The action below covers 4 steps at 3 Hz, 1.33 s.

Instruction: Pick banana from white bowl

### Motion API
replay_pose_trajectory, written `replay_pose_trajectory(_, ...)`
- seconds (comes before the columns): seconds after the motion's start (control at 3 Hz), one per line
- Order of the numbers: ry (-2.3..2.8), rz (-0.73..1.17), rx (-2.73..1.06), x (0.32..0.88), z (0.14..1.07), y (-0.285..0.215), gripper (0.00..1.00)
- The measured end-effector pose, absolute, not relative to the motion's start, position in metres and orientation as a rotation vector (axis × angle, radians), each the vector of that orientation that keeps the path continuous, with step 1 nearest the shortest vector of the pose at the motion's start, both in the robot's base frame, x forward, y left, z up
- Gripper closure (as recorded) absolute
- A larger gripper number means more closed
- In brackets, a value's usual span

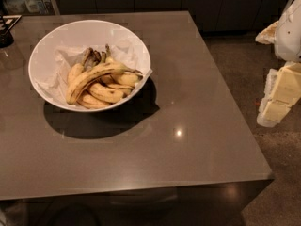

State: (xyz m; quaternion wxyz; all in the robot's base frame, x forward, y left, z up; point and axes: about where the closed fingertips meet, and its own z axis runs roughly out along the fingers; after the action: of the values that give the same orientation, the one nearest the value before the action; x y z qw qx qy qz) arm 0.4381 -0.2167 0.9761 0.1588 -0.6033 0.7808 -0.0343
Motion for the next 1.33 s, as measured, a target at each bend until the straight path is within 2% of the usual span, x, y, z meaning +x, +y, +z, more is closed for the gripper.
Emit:
replay_pose_trajectory(0.67,2.18,-0.082,-1.731,0.438,0.982,-0.212,0.0)
replay_pose_trajectory(1.33,1.994,-0.009,-2.0,0.453,0.984,-0.147,0.0)
